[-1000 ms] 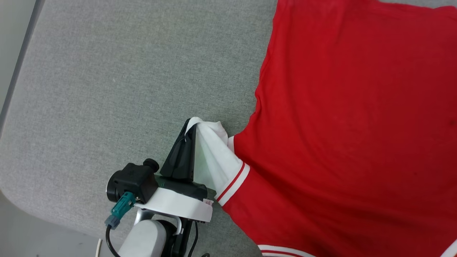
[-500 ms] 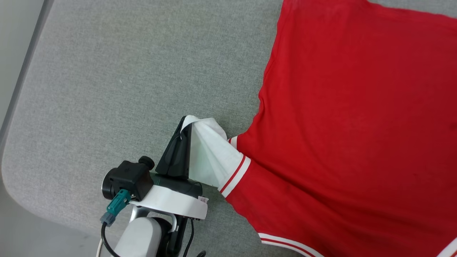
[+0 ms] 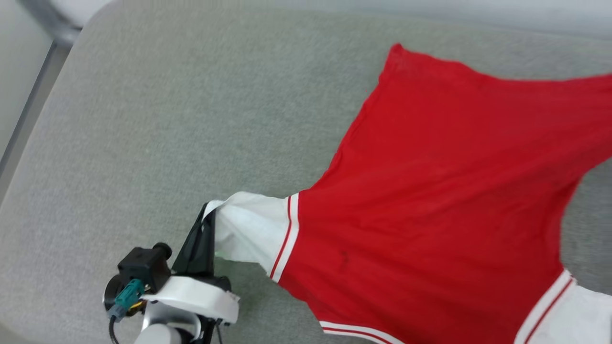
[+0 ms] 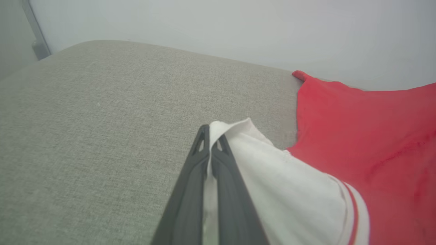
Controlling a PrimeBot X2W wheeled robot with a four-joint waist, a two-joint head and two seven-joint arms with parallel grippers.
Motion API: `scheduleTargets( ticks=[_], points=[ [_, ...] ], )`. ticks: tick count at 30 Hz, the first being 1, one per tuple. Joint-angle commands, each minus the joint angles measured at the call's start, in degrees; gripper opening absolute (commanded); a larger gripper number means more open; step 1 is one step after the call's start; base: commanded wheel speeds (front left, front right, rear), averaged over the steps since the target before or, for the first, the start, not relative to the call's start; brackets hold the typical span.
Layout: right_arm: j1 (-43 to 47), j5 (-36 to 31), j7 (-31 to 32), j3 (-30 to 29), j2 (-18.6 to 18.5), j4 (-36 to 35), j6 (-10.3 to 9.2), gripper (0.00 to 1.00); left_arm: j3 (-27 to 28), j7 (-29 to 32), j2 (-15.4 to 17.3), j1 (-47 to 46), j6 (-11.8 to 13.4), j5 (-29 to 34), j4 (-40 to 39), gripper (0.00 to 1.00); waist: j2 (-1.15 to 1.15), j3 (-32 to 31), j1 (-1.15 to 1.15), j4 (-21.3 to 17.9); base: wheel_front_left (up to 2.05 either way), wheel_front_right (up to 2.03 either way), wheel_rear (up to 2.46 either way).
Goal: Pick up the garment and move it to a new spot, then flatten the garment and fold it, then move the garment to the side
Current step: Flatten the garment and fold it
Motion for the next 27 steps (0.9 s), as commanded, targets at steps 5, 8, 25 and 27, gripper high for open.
scheduleTargets(
  ticks=[5, 8, 25, 27],
  points=[
    [13.5, 2.1, -2.1, -2.1, -0.5, -6.4, -0.06, 0.00, 2.1, 2.5, 2.3, 3.4, 1.2, -1.5, 0.8, 0.00, 0.00, -7.6, 0.00, -6.7, 0.00, 0.00, 0.00],
    [20.8, 2.5, -2.5, -4.6, 0.9, -10.2, -0.06, 0.00, 2.7, 3.8, 3.3, 4.9, 1.5, -2.1, 1.1, 0.00, 0.00, -9.5, 0.00, -8.6, 0.00, 0.00, 0.00],
    [58.9, 0.8, -2.4, -18.9, 19.5, -27.6, -0.06, 0.00, 4.7, 8.8, 6.3, 12.2, 2.6, -4.7, 2.7, 0.00, 0.00, -16.7, 0.00, -15.2, 0.00, 0.00, 0.00],
    [62.9, 0.6, -2.0, -20.6, 23.4, -29.4, -0.05, 0.00, 4.6, 8.9, 6.4, 12.5, 2.4, -5.1, 2.9, 0.00, 0.00, -17.1, 0.00, -15.1, 0.00, 0.00, 0.00]
  ],
)
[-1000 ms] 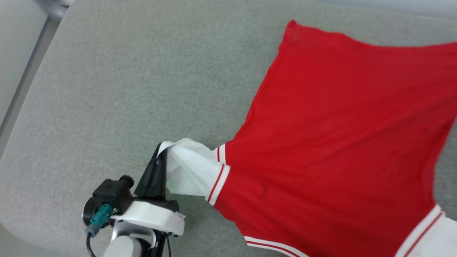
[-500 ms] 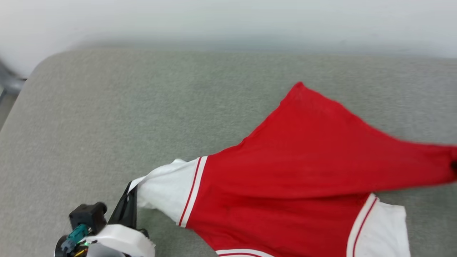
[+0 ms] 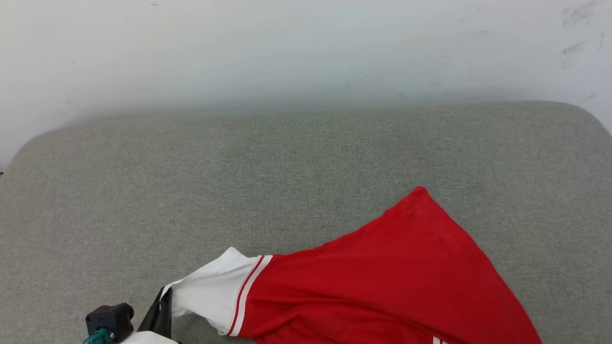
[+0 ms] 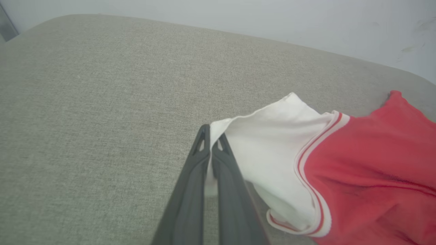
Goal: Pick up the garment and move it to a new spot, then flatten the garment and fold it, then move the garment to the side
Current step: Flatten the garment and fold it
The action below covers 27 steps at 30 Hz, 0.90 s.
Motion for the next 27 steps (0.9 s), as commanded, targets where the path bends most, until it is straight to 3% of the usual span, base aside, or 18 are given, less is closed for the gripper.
scheduleTargets(
  ticks=[1, 5, 6, 7, 8, 13, 17, 23, 27],
  points=[
    [1.5, -0.4, 0.2, -0.4, 1.7, -1.0, -0.04, 0.00, 0.1, 0.1, 0.3, 0.6, -0.2, -0.2, 0.1, 0.00, 0.00, -0.3, 0.02, -0.1, 0.00, 0.00, 0.00],
    [5.6, -0.2, 0.0, -2.3, 5.4, -2.7, -0.04, 0.00, -0.2, 0.2, 0.2, 0.7, -0.1, -0.5, 0.1, 0.00, 0.00, -0.4, 0.02, -0.3, 0.00, 0.00, 0.00],
    [6.1, 0.0, -0.2, -2.4, 5.9, -3.0, -0.03, 0.21, -0.2, 0.2, 0.2, 0.7, -0.2, -0.6, 0.3, 0.00, 0.00, -0.4, 0.02, -0.4, 0.00, 0.00, 0.00],
    [6.3, -0.2, -1.0, -2.5, 6.2, -3.4, -0.04, 0.64, -0.2, 0.1, 0.2, 0.6, -0.2, -0.7, 0.3, 0.00, 0.00, -0.4, 0.02, -0.5, 0.00, 0.00, 0.00],
    [6.2, -0.2, -2.0, -2.5, 6.3, -3.8, -0.04, 1.00, -0.3, 0.0, 0.2, 0.6, -0.2, -0.6, 0.4, 0.00, 0.00, -0.4, 0.02, -0.6, 0.00, 0.00, 0.00],
    [2.9, -0.9, -12.4, -2.6, 6.6, -6.6, -0.04, 1.00, -0.6, -0.5, 0.1, 0.3, -0.2, -0.7, 0.2, 0.00, 0.00, -0.2, 0.02, -0.9, 0.00, 0.00, 0.00],
    [-0.5, -0.1, -22.8, -1.5, 4.4, -7.2, -0.04, 1.00, -1.0, -1.1, -0.5, -0.5, -0.3, -1.0, -0.1, 0.00, 0.00, 0.0, 0.02, -0.5, 0.00, 0.00, 0.00],
    [-5.8, -0.2, -36.7, 2.9, -2.3, -4.7, -0.04, 1.00, -1.9, -1.5, -0.8, -2.3, -0.2, -0.1, -0.9, 0.00, 0.00, 1.8, 0.02, 1.0, 0.00, 0.00, 0.00],
    [-11.5, 0.3, -39.5, 7.1, -6.8, -0.2, -0.04, 1.00, -2.8, -2.1, -1.4, -4.2, 0.2, 0.6, -2.3, 0.00, 0.00, 4.5, 0.02, 2.2, 0.00, 0.00, 0.00]
  ],
)
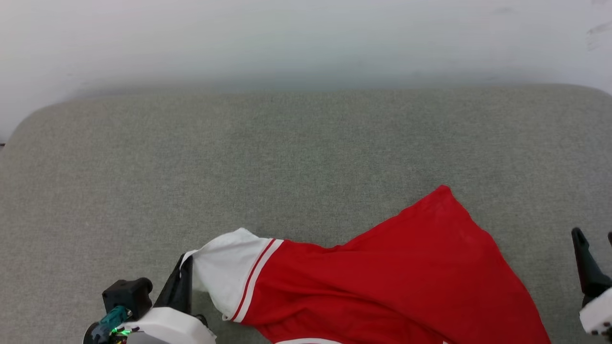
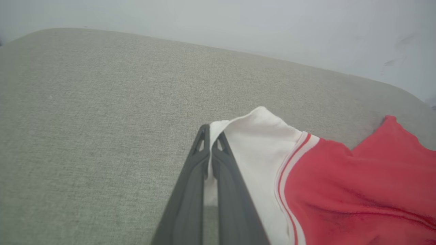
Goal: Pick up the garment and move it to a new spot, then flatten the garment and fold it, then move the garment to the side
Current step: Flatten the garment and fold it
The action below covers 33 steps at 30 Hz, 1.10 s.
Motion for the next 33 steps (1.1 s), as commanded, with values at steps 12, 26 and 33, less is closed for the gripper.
scheduleTargets(
  ticks=[12, 26, 33],
  points=[
    [-22.8, 12.6, 23.5, 18.7, -16.7, 10.6, -0.03, 1.00, -3.0, -2.0, -1.8, -7.8, -0.1, 2.3, -1.9, 0.00, 0.00, 10.8, 0.00, 5.0, 0.00, 0.00, 0.00],
    [-36.6, 22.2, 36.0, 40.7, -22.3, 15.1, -0.02, 1.00, -5.5, -4.8, -4.4, -14.7, -1.6, 2.6, 1.3, 0.00, 0.00, 18.0, 0.00, 9.1, 0.00, 0.00, 0.00],
    [-36.9, 28.3, 40.5, 48.3, -23.1, 19.6, -0.01, 0.00, -5.4, -5.9, -4.7, -15.7, -1.9, 1.9, 3.4, 0.00, 0.00, 19.0, 0.00, 9.4, 0.00, 0.00, 0.00]
  ],
)
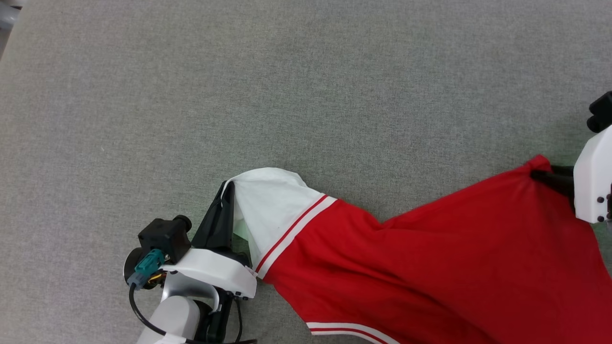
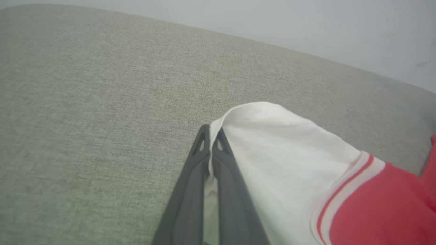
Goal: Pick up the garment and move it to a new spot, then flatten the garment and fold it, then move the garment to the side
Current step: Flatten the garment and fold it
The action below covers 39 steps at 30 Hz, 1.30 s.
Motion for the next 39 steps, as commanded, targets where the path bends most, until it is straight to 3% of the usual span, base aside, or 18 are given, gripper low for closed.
scheduleTargets(
  ticks=[1, 9, 15, 24, 29, 39],
  points=[
    [3.4, 0.8, 1.4, 4.5, 2.2, 2.3, 0.03, 0.00, 0.1, -0.4, -0.1, -0.8, -0.1, -0.2, 0.4, 0.00, 0.00, -0.2, 0.00, -0.1, 0.00, 0.00, 0.00],
    [-2.5, 1.7, -6.2, 4.7, 1.3, 2.5, -0.01, 0.00, 1.3, -0.7, 0.8, -1.4, -0.2, -1.1, 0.9, 0.00, 0.00, -3.8, 0.00, -1.2, 0.00, 0.00, 0.00],
    [-6.5, -1.8, -14.5, 2.5, 2.2, 5.4, 0.00, 0.00, 3.4, 1.0, 3.6, -6.2, -0.7, -1.8, 0.6, 0.00, 0.00, -7.6, 0.00, -3.7, 0.00, 0.00, 0.00],
    [-14.3, -9.6, -22.9, -2.9, 7.6, 13.0, -0.01, 0.00, 6.1, 5.4, 7.5, -21.8, -2.0, -2.9, 5.7, 0.00, 0.00, -9.9, 0.00, -9.5, 0.00, 0.00, 0.00],
    [-20.2, -14.1, -26.9, -6.3, 10.2, 16.8, -0.03, 0.00, 6.1, 7.1, 8.5, -33.7, -2.9, -2.6, 12.1, 0.00, 0.00, -8.2, 0.00, -11.9, 0.00, 0.00, 0.00],
    [-35.7, -23.1, -34.8, -12.5, 13.8, 21.8, -0.03, 0.00, 5.9, 8.1, 12.1, -58.0, -2.2, 1.1, 24.1, 0.00, 0.00, -3.4, 0.00, -14.6, 0.00, 0.00, 0.00]
  ],
)
